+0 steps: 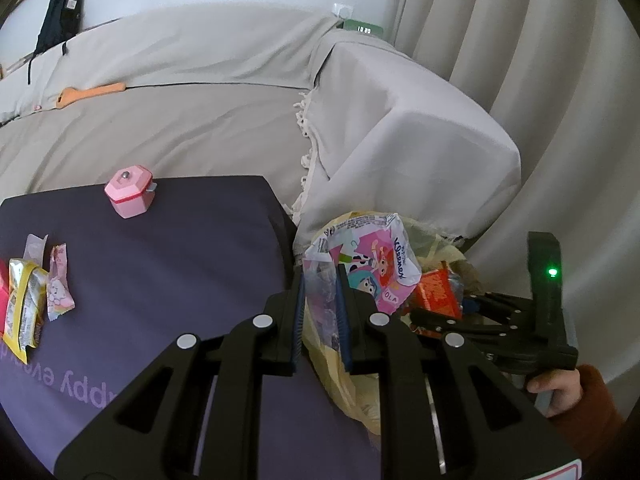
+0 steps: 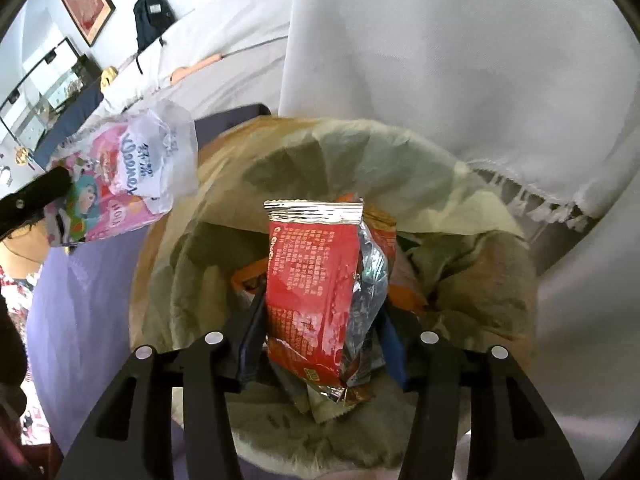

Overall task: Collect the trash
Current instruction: 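Lower the red chip bag into the yellow bag and open the right gripper, then lower the pink wrapper into the yellow bag and open the left gripper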

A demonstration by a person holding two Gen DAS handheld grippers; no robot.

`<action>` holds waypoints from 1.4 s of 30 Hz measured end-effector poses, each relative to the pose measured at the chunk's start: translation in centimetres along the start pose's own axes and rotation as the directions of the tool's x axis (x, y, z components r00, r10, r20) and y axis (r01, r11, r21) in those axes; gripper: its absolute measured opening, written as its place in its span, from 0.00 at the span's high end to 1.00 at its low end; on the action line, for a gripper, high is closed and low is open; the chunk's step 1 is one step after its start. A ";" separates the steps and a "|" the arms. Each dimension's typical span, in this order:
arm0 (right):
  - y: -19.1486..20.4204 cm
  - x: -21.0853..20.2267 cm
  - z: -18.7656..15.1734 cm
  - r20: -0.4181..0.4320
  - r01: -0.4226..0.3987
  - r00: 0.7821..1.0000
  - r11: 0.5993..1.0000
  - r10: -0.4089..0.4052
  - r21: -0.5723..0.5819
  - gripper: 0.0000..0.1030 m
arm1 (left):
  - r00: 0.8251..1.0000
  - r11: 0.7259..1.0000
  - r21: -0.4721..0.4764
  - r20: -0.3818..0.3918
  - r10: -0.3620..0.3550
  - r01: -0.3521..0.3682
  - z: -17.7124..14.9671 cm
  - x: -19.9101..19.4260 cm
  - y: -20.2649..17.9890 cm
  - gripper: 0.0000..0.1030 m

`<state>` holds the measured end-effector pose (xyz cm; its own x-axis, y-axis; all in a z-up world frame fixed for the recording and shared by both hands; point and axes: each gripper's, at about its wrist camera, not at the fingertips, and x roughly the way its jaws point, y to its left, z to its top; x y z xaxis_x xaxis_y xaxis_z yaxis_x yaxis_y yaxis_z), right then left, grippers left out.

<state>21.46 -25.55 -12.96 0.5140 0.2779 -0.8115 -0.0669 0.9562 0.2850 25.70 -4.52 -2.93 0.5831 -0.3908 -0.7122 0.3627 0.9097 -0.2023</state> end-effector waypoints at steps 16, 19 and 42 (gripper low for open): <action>-0.2 -6.5 1.6 0.136 0.012 0.991 0.998 -0.004 -0.057 0.31 | 0.999 1.000 -0.010 0.039 -0.012 0.012 0.5 -2.4 -0.3 0.87; -0.6 -7.6 1.7 0.173 0.080 0.982 0.996 -0.070 -0.048 0.31 | 0.999 1.000 -0.003 0.030 -0.016 0.016 0.3 -2.0 -0.7 0.87; -6.9 -12.0 1.2 0.315 0.190 0.928 0.980 -0.198 0.056 0.31 | 0.989 0.993 0.053 -0.114 -0.097 0.104 -1.4 7.9 -7.4 0.58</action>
<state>16.83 -35.62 -4.58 0.7599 0.0394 -0.6488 0.0801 0.9849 0.1537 26.60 -14.16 -7.98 0.4582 -0.4588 -0.7613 0.4590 0.8556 -0.2393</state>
